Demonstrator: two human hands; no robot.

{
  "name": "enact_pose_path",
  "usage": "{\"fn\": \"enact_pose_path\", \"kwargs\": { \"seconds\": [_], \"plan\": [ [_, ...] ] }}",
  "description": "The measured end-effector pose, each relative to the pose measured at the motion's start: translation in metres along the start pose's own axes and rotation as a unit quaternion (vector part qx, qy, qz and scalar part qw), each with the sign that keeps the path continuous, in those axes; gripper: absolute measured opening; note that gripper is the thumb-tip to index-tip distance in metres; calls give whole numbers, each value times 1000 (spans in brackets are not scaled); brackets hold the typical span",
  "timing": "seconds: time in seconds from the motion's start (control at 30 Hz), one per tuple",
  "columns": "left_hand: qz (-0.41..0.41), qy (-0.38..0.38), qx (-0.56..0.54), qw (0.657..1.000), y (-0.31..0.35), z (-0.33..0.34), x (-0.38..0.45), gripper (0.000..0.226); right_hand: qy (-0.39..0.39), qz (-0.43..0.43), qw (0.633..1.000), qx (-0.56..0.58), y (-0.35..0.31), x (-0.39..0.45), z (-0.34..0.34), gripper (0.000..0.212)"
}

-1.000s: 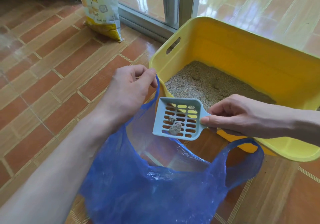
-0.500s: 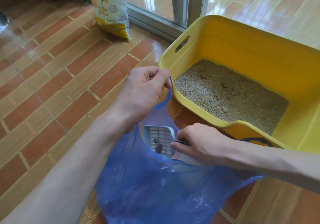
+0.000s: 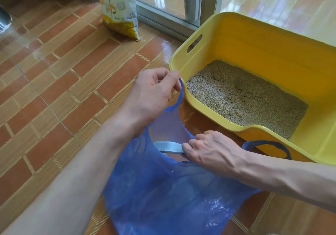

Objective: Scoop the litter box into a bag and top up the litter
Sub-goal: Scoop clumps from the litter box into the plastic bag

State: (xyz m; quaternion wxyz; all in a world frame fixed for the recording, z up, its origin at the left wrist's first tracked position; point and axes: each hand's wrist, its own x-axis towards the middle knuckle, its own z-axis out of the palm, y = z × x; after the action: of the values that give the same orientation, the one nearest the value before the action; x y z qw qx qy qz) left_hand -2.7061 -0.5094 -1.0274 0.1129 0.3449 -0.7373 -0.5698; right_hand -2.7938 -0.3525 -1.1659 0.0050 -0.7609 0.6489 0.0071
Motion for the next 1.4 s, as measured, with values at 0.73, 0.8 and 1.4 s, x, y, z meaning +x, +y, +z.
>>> {"fn": "enact_pose_path", "kwargs": {
  "seconds": [0.73,0.8,1.4],
  "plan": [
    [11,37,27,999,-15,9,14,37,-26,376,913,154,125,-98,-105,57],
    [10,36,31,999,-15,10,14,37,-45,426,893,137,139,-106,-90,51],
    [-1,36,16,999,-17,11,17,37,-142,509,793,303,160,-104,-30,42]
  ]
}}
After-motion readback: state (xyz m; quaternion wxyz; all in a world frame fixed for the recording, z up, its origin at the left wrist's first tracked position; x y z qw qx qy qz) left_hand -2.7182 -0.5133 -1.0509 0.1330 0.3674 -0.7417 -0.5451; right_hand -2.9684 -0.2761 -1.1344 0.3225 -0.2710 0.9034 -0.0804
